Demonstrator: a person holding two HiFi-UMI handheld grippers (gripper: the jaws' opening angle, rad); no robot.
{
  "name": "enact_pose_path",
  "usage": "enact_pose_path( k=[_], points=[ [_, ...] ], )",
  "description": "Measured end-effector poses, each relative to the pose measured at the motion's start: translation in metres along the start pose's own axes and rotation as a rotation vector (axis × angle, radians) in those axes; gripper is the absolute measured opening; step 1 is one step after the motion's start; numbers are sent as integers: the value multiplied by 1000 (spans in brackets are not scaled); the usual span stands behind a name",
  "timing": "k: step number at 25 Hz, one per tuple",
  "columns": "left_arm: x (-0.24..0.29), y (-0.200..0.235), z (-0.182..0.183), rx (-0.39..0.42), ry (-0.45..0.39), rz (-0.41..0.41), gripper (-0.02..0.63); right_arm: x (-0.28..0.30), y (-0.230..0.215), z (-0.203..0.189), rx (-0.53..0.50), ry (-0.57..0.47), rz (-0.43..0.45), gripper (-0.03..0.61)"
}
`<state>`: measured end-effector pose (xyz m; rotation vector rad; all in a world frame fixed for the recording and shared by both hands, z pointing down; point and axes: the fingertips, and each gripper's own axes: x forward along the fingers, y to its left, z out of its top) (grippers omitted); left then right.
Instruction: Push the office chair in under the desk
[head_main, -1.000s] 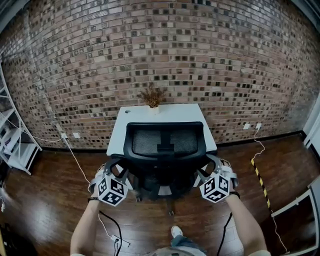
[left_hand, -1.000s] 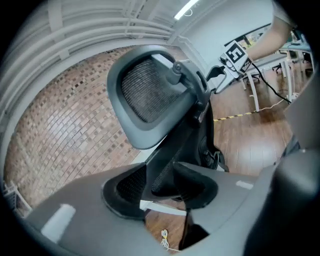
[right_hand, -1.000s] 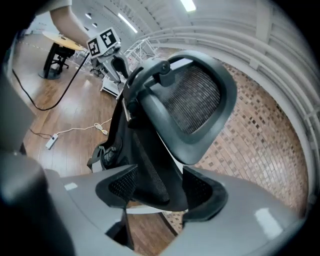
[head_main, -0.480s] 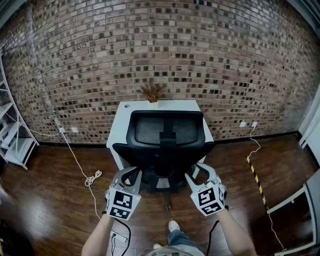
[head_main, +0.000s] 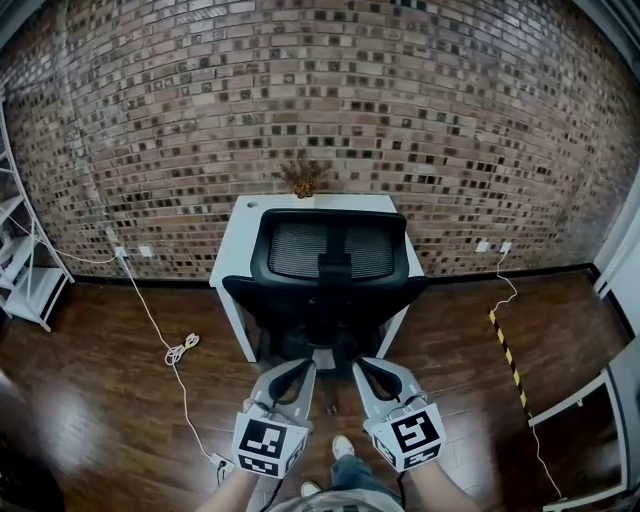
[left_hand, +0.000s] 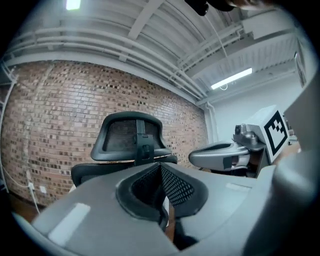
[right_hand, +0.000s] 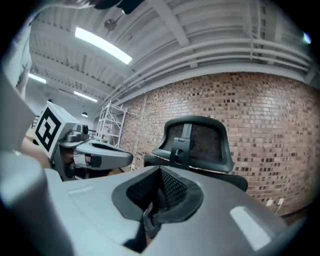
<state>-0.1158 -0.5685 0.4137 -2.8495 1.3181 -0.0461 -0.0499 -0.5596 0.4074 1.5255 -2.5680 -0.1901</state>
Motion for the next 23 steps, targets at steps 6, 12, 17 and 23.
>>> enact_pose_path(
  k=[6,12,17,23],
  points=[
    [-8,-15,8,-98,-33,-10,17,-6,11,10,36,-51,5,0],
    [-11,-13,10,-124,-30,-9,17,-4,13,10,58,-50,19,0],
    [-10,-14,17,-137,-44,-24,17,0,15,11,60,-55,33,0],
    [-13,-12,13,-138,-36,-24,17,0,16,13,60,-61,44,0]
  ],
)
